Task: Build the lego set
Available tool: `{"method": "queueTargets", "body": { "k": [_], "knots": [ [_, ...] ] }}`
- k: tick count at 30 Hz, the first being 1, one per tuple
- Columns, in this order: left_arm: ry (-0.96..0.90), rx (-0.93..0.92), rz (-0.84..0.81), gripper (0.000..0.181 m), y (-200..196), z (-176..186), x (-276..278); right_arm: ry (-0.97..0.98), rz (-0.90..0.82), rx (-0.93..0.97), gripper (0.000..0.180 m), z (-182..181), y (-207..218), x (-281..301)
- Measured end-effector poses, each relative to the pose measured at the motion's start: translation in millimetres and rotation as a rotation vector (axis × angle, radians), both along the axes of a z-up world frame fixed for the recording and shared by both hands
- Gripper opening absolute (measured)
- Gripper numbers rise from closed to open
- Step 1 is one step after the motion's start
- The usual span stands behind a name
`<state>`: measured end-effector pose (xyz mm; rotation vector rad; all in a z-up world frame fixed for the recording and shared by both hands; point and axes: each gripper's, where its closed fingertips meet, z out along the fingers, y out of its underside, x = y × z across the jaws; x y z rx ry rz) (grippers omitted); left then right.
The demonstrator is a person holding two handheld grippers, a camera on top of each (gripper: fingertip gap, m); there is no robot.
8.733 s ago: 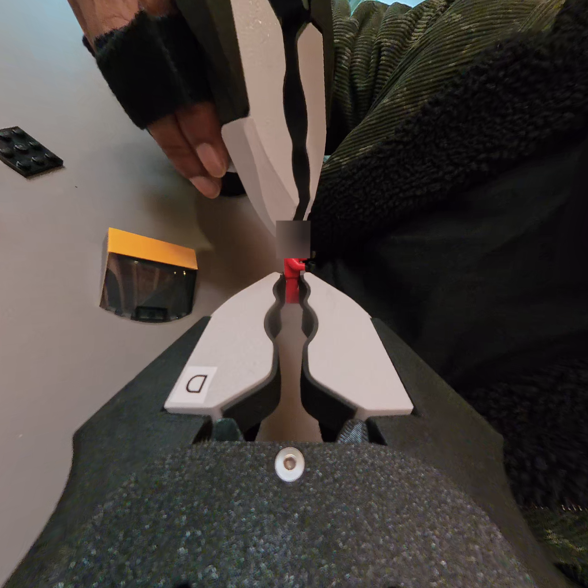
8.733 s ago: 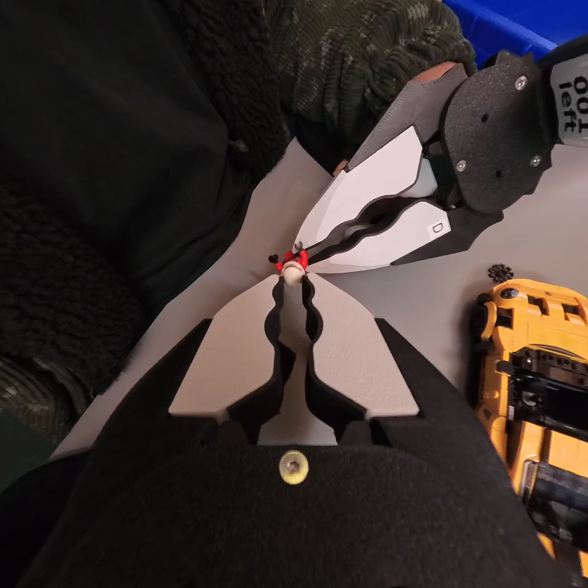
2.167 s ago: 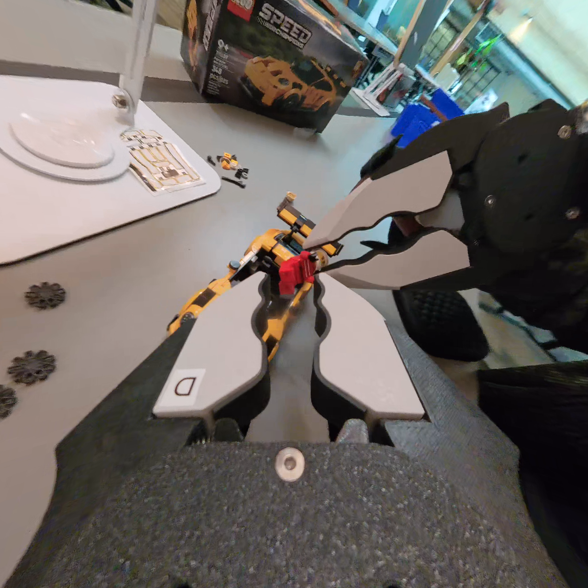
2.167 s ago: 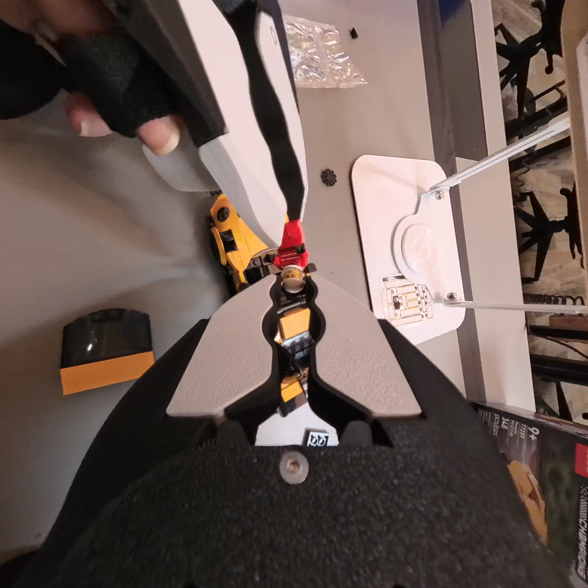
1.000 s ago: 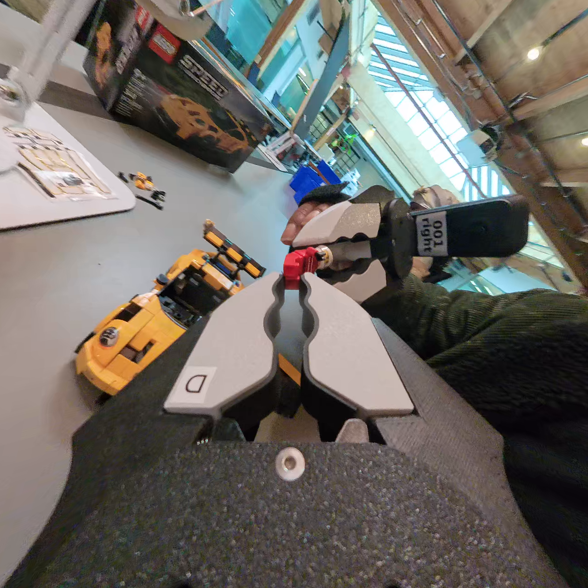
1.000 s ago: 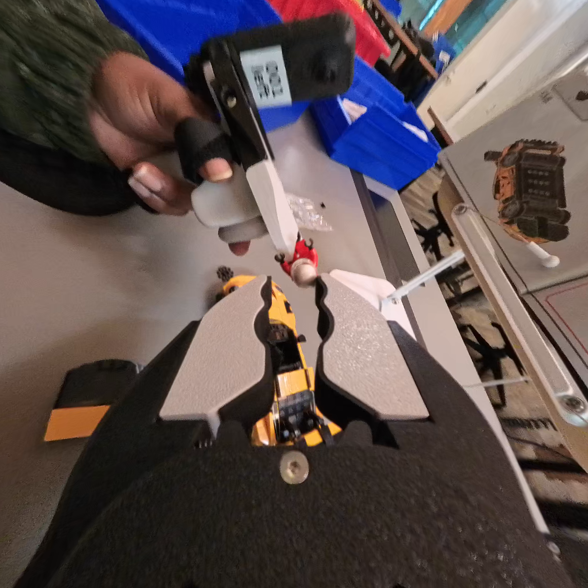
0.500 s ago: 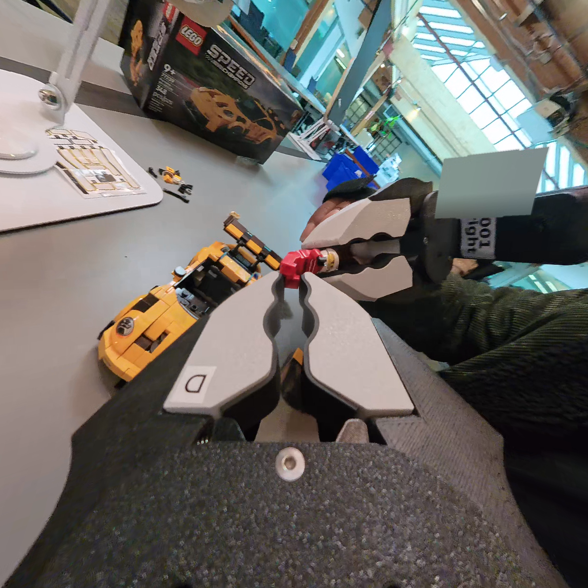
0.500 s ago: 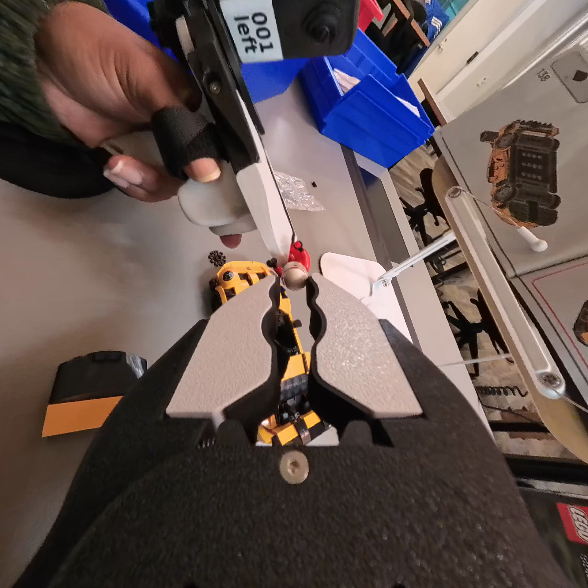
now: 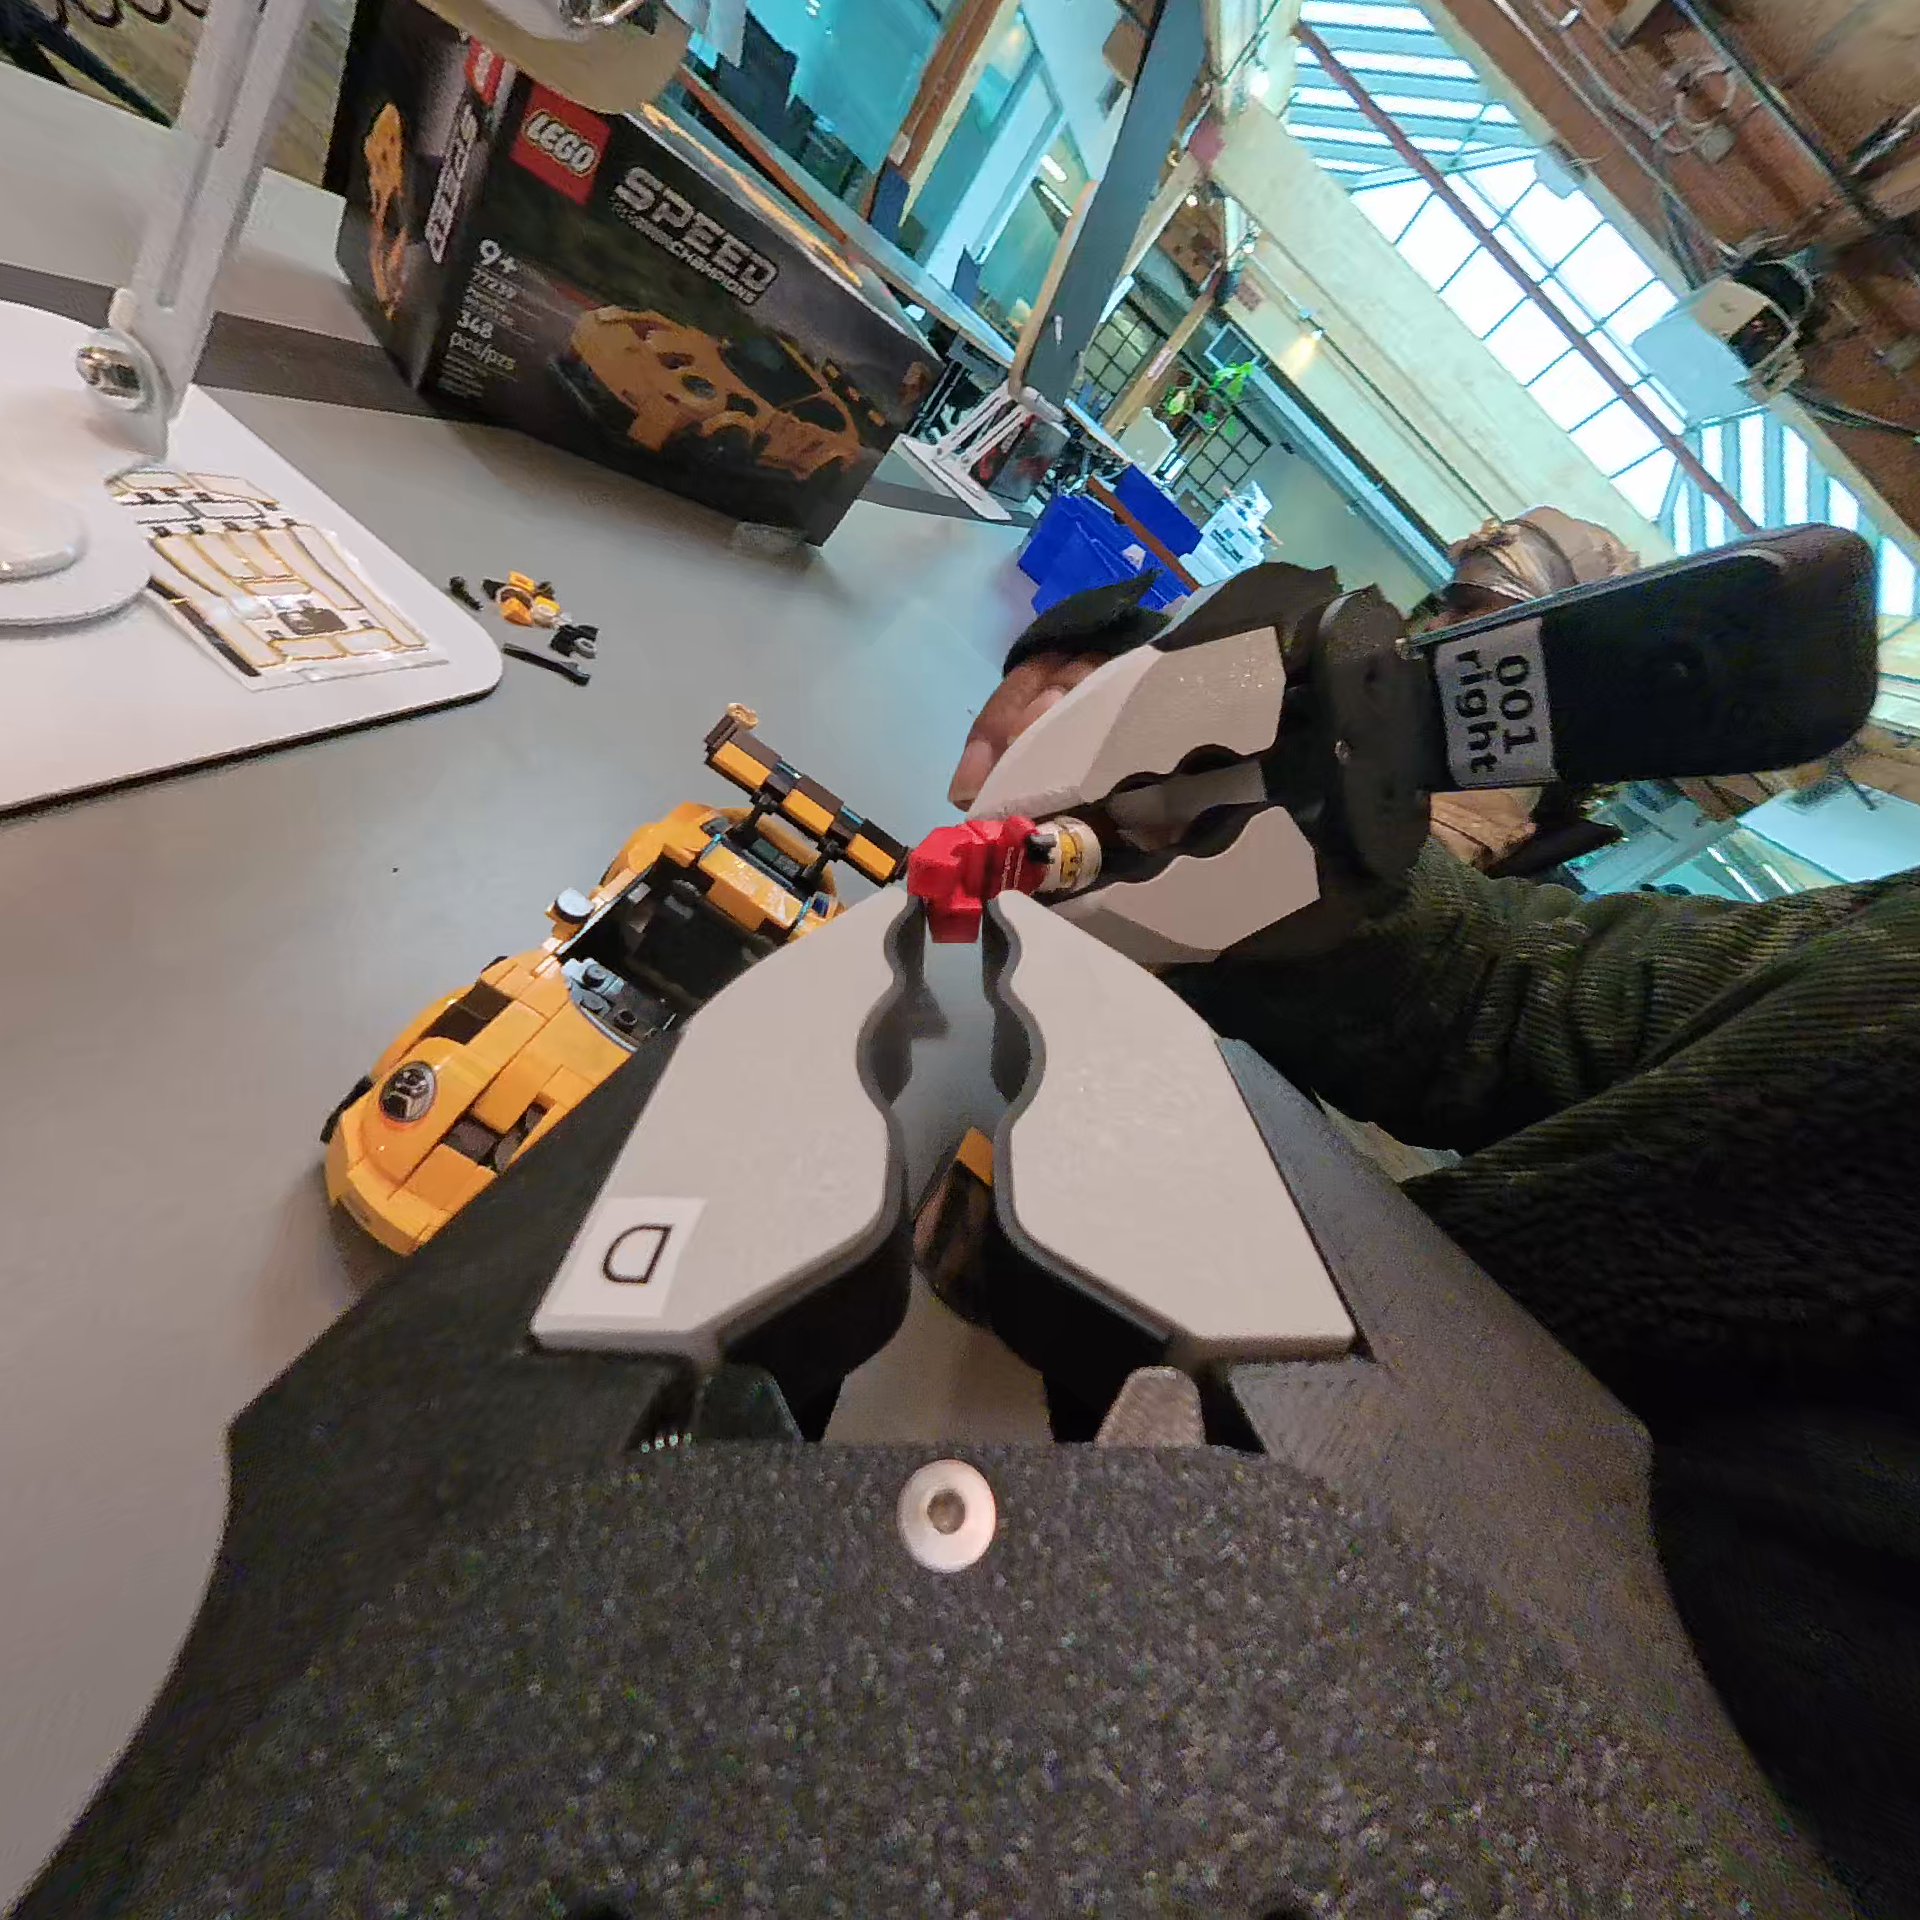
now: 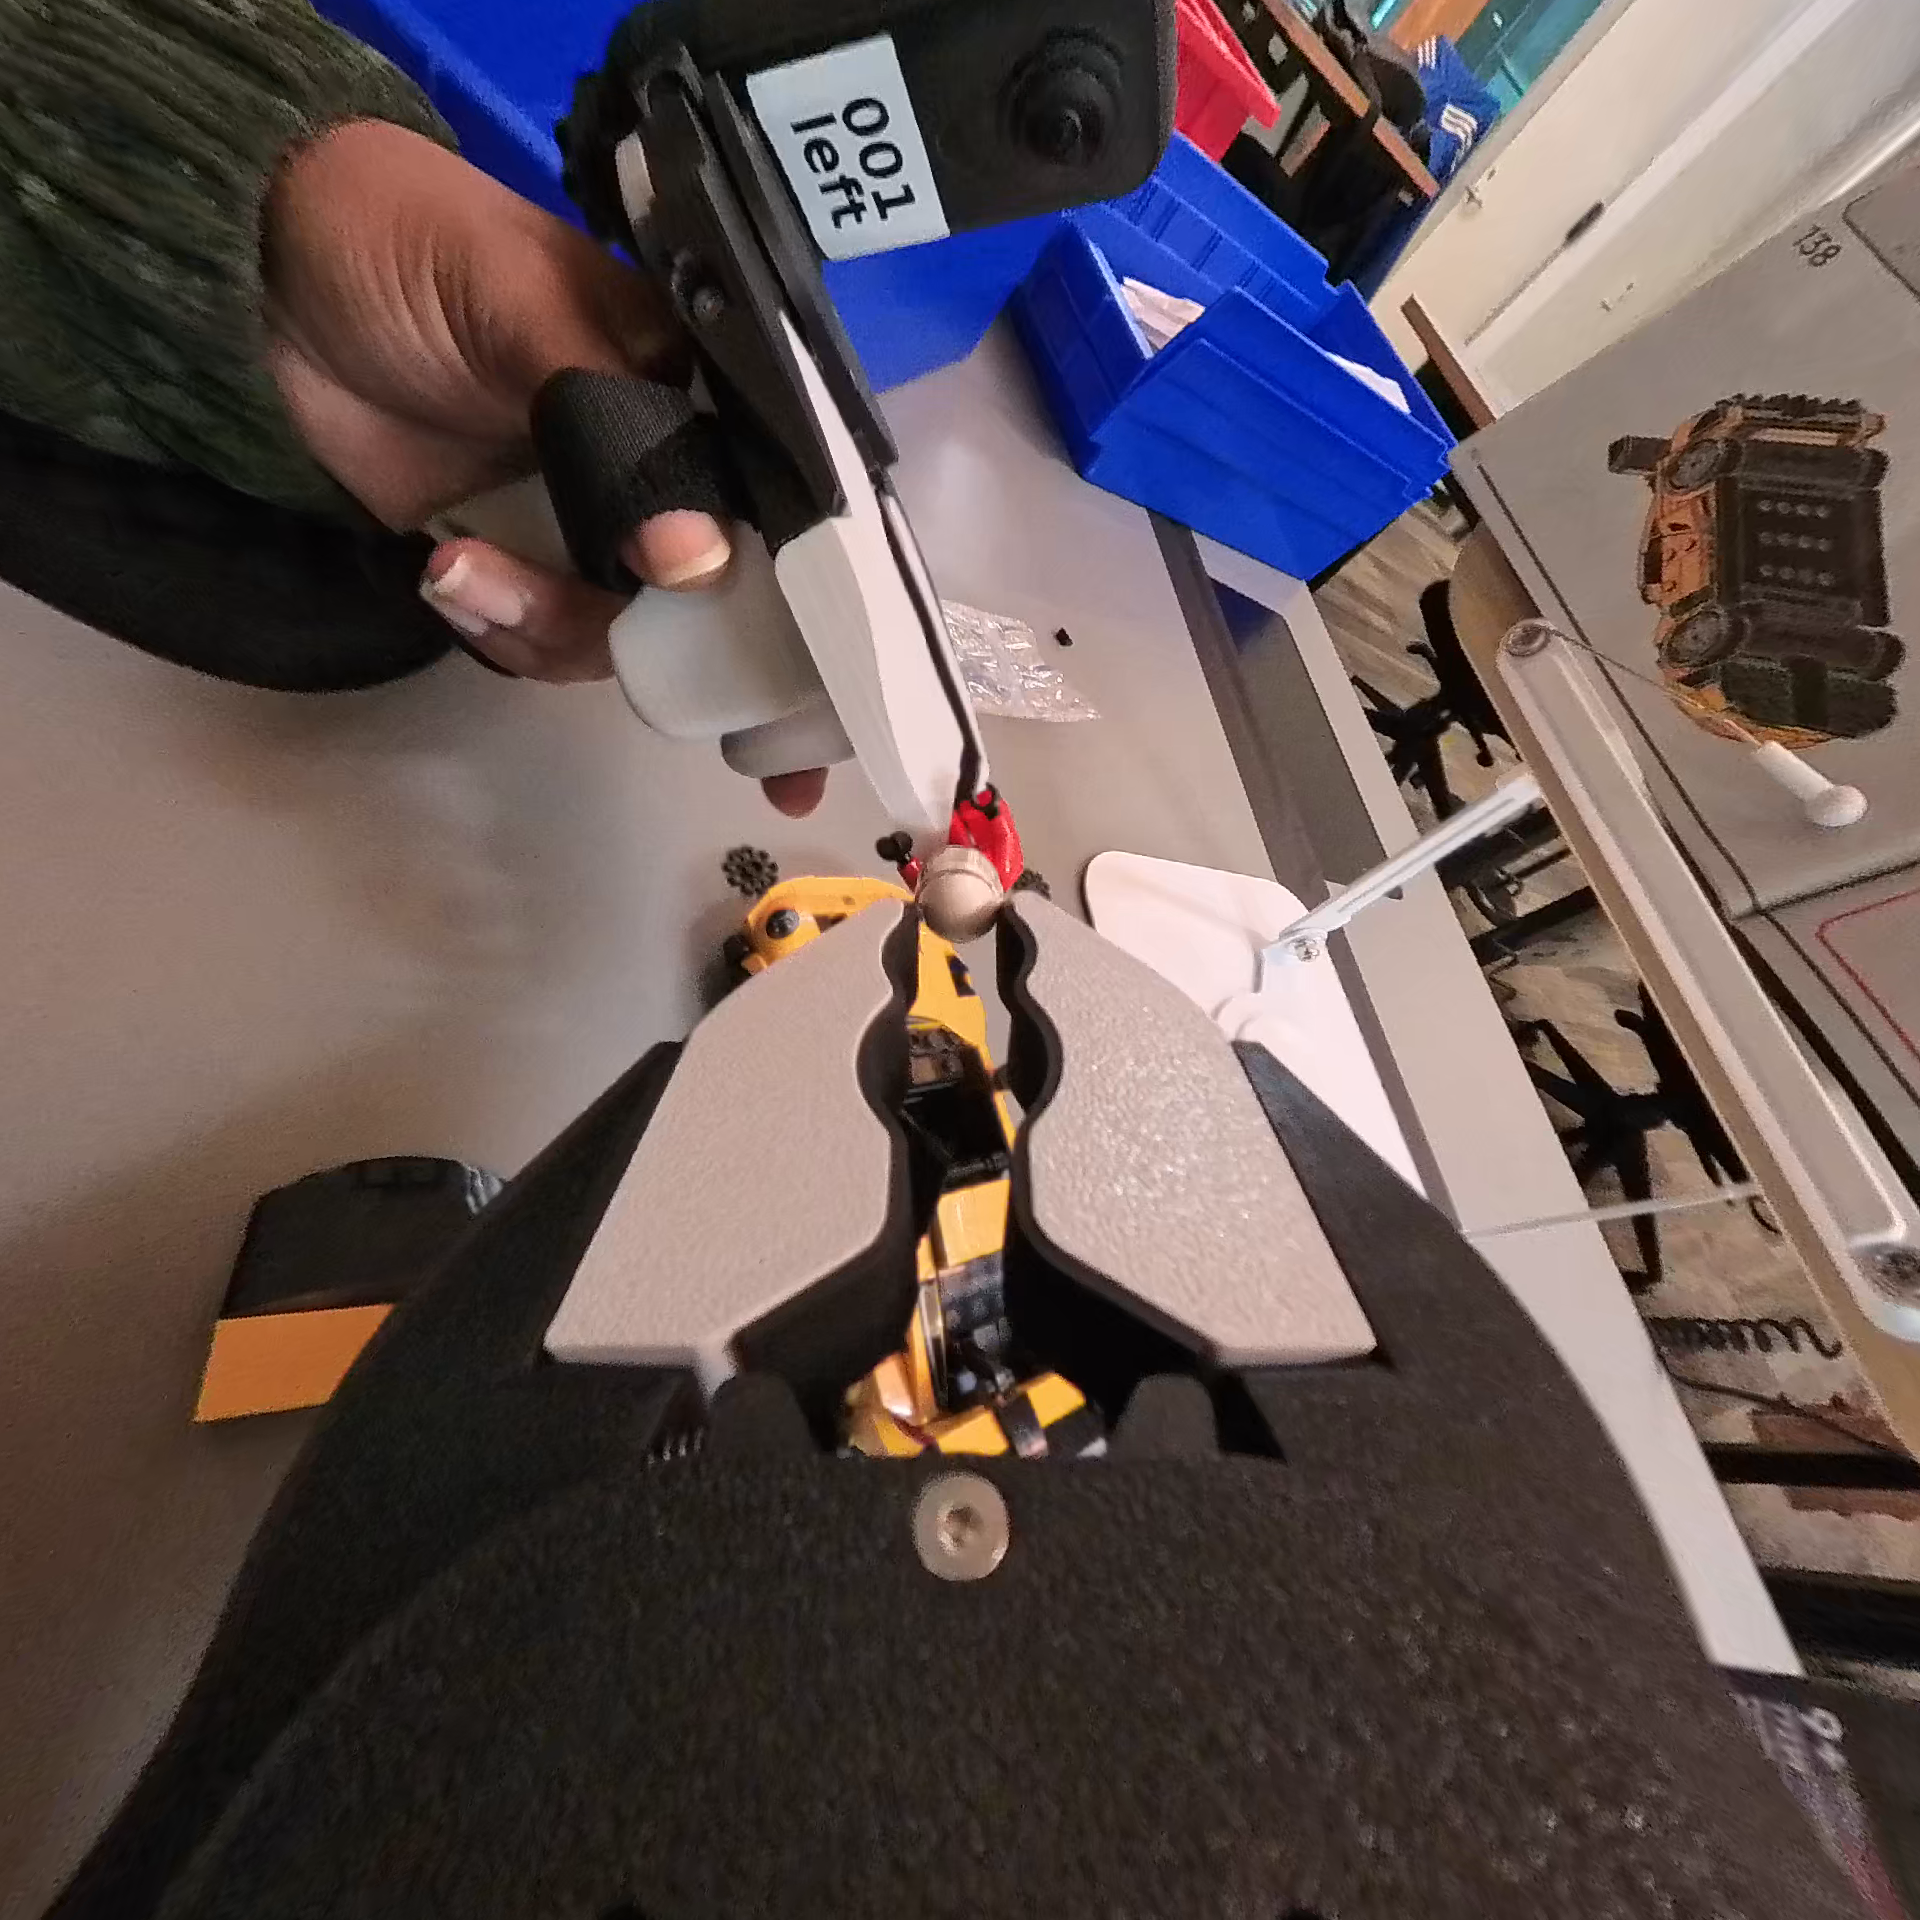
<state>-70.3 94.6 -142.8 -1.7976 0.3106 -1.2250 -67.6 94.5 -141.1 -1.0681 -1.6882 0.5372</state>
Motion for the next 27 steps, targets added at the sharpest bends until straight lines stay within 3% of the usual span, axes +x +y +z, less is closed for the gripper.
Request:
{"method": "queueTargets", "body": {
  "k": [7, 11, 27],
  "knots": [
    [-0.034, 0.044, -0.043, 0.019, -4, 7, -2, 0.042, 0.037, -0.051, 0.013, 3, -8, 3],
    [-0.033, 0.041, -0.078, 0.013, -7, 5, 2, 0.039, 0.053, -0.064, 0.013, 1, -12, 4],
    [0.154, 0.062, 0.034, 0.008, -1, -5, 0, -0.007, -0.025, -0.028, 0.013, -7, -6, 3]
  ]
}}
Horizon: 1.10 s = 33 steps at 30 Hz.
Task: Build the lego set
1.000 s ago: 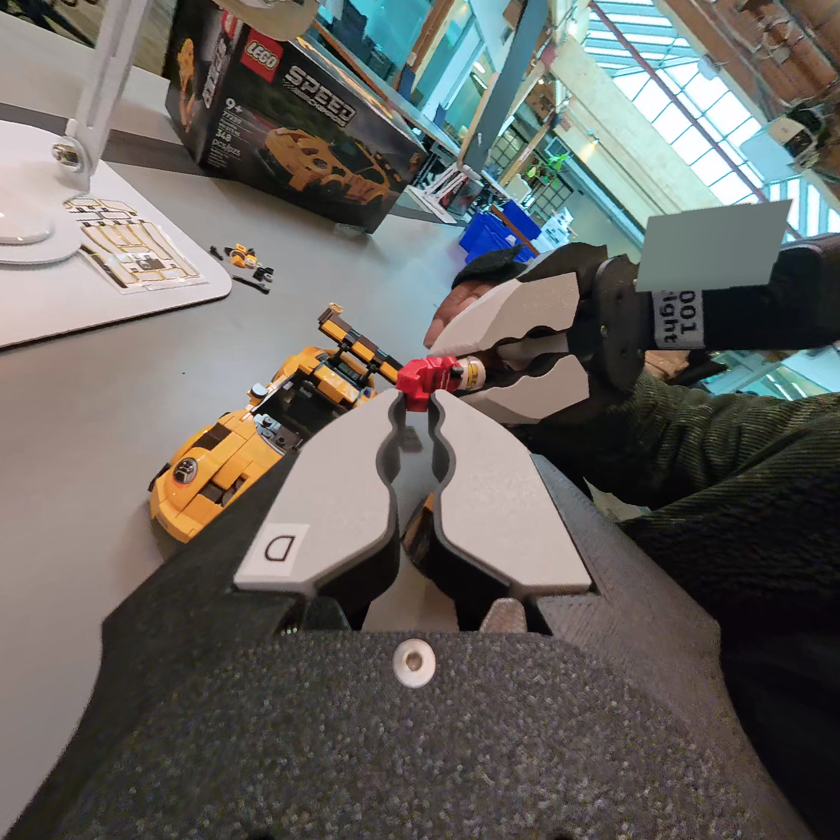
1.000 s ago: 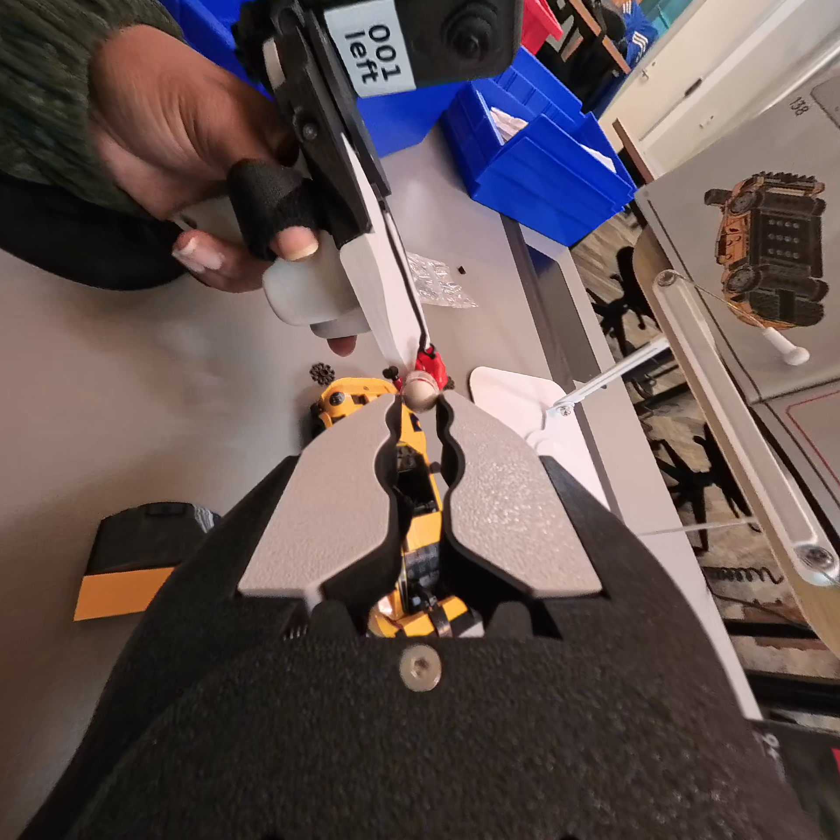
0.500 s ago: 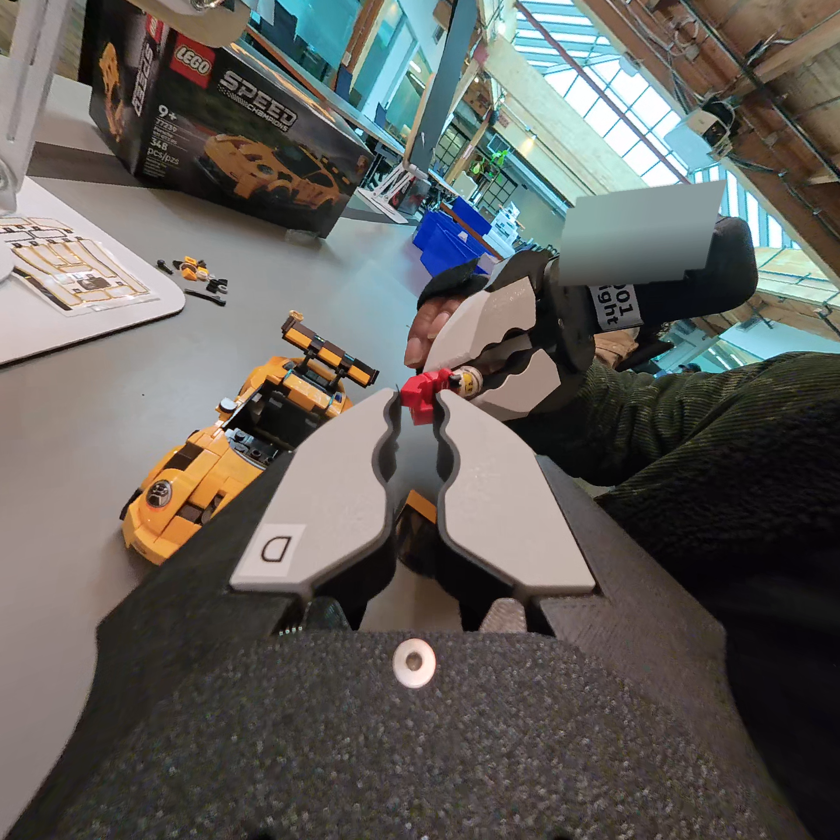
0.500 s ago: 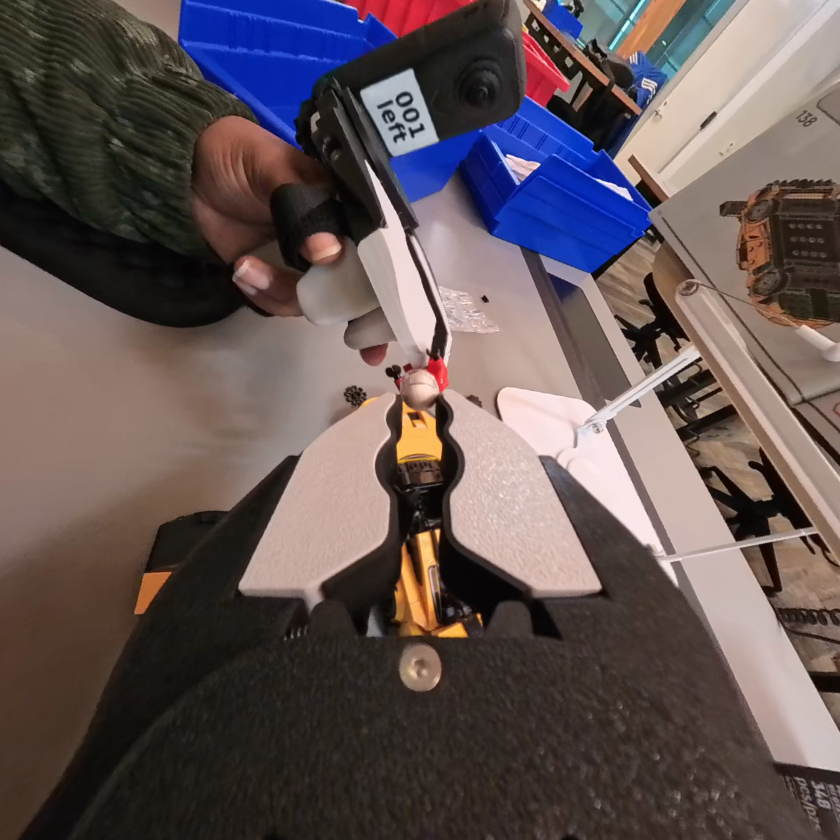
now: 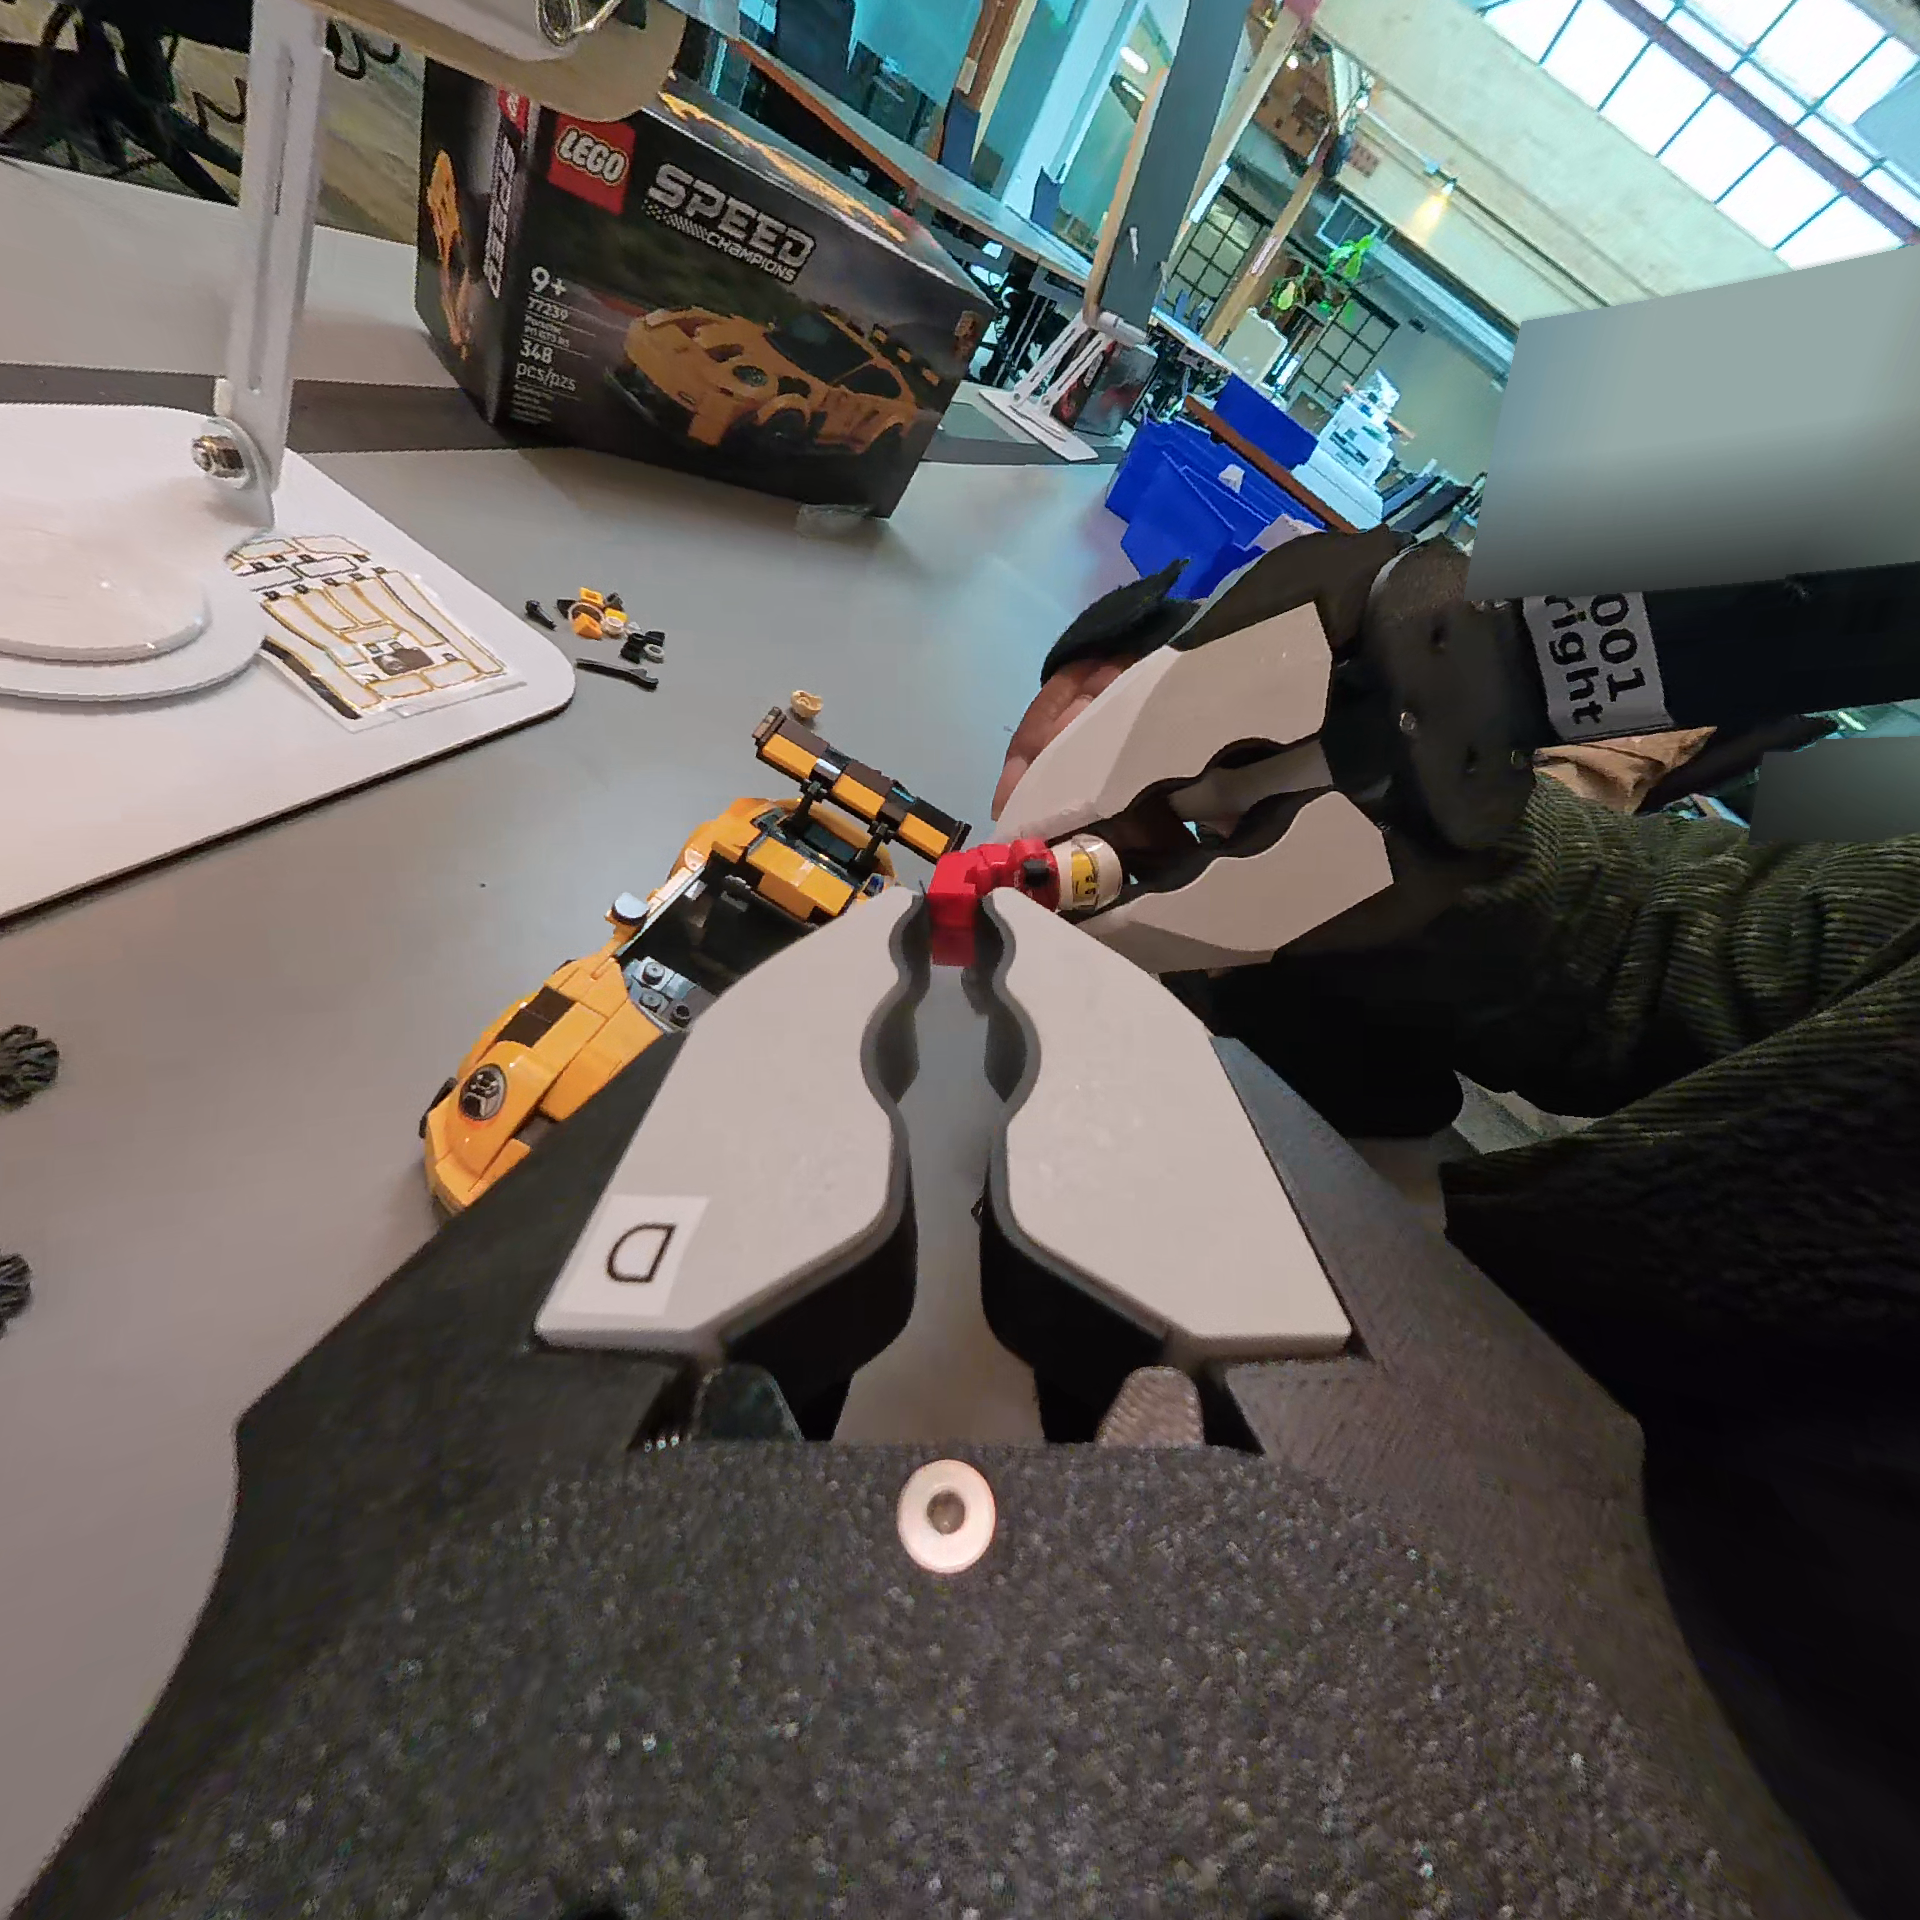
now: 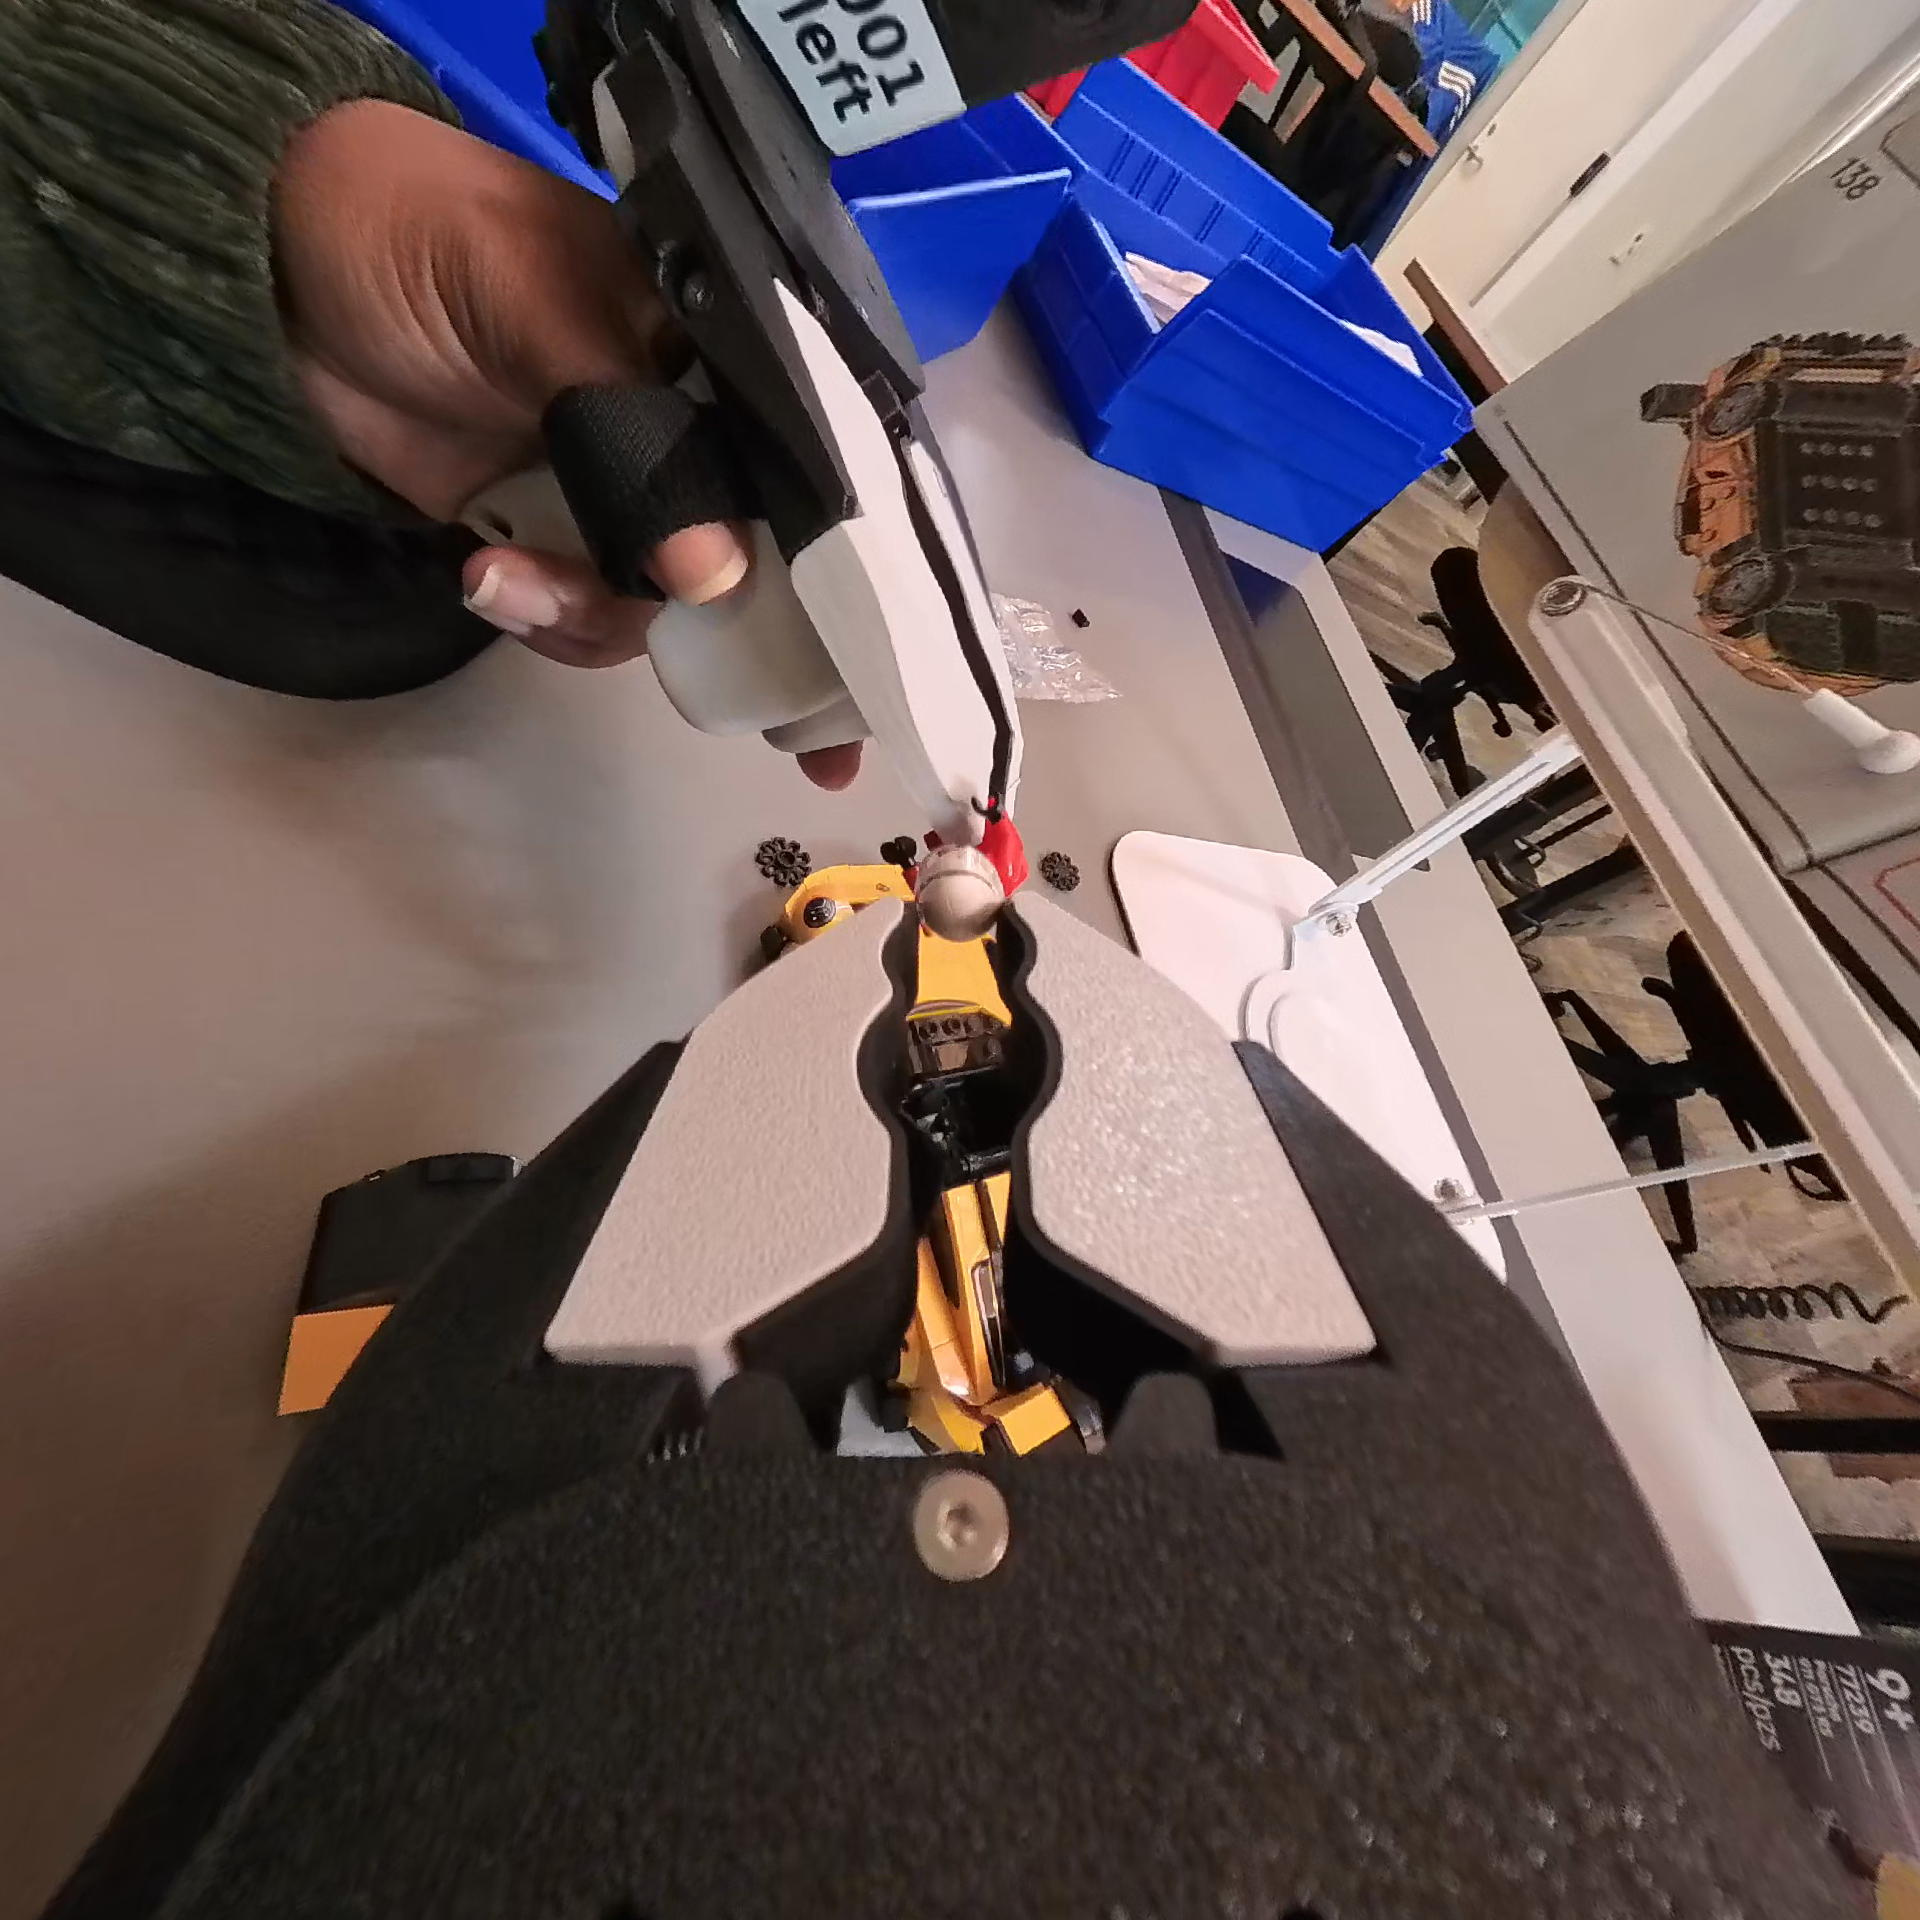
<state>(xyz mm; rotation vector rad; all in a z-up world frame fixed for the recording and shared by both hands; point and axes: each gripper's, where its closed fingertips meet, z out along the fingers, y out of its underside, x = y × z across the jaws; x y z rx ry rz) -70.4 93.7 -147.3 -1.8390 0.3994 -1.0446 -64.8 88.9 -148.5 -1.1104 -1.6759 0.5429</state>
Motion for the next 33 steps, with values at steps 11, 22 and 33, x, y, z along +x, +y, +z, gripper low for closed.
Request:
{"method": "queueTargets", "body": {
  "k": [11, 22, 33],
  "knots": [
    [-0.255, -0.266, -0.063, 0.008, 3, -14, -3, -0.110, 0.041, 0.115, 0.017, 0, 2, 2],
    [-0.165, -0.247, 0.003, 0.008, 8, -21, -9, -0.201, 0.048, 0.182, 0.012, -3, -1, 0],
    [-0.122, -0.235, 0.030, 0.008, 8, -23, -8, -0.257, 0.042, 0.242, 0.010, -9, -2, -4]
  ]
}}
